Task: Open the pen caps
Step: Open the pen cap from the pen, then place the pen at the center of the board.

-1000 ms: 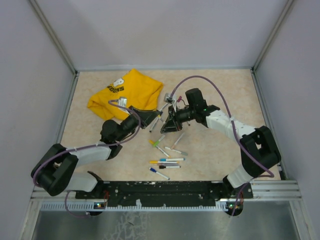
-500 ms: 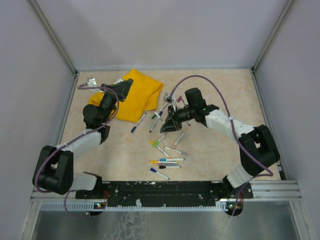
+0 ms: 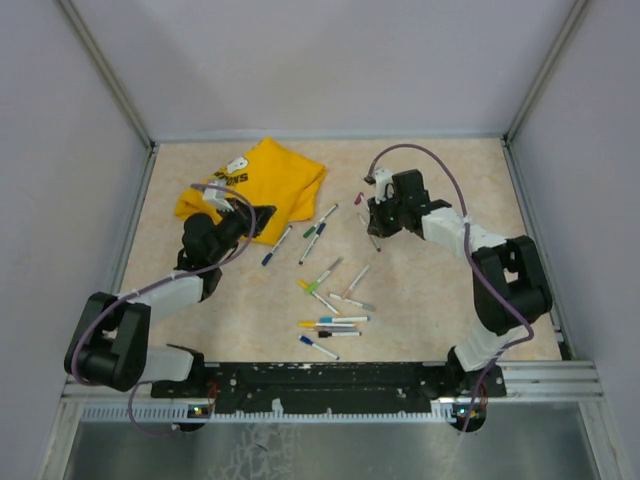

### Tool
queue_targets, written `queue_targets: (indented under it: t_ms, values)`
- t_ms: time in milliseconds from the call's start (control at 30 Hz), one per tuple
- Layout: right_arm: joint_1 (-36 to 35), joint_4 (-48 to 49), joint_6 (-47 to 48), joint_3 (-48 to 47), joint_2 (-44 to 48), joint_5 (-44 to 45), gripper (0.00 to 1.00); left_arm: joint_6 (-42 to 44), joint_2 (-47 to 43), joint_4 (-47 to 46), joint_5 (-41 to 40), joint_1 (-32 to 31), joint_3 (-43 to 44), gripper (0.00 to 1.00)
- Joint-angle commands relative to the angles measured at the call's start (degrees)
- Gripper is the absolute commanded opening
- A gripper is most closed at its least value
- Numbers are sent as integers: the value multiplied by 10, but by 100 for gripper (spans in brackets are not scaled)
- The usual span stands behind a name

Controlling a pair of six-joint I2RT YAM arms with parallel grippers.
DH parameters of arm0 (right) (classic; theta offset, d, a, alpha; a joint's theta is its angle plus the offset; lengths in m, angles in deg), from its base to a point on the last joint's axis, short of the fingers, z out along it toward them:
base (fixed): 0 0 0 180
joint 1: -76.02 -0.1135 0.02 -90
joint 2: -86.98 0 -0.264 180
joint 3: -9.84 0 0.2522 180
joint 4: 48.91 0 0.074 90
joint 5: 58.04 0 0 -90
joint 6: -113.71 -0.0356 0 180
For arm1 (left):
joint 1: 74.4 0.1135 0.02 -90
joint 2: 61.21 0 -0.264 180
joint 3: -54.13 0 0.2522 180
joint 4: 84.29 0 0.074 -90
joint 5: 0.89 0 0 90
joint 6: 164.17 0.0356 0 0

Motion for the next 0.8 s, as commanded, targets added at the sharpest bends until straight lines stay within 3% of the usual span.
queue_targets:
  t_ms: [0,167,533,767]
  values:
    - [2,-6,-20,-40,-41,135,0,126,-34,147,-40,-13,-7,0]
    - [13,-4,-62,-48,-76,173,0,164,-55,129,-86,-30,-45,0]
    - [35,-17,-72,-59,-110,137,0,157,-57,62,-74,-39,-97,0]
    - [36,-39,-66,-75,-130,126,0,152,-54,74,-85,-47,-95,0]
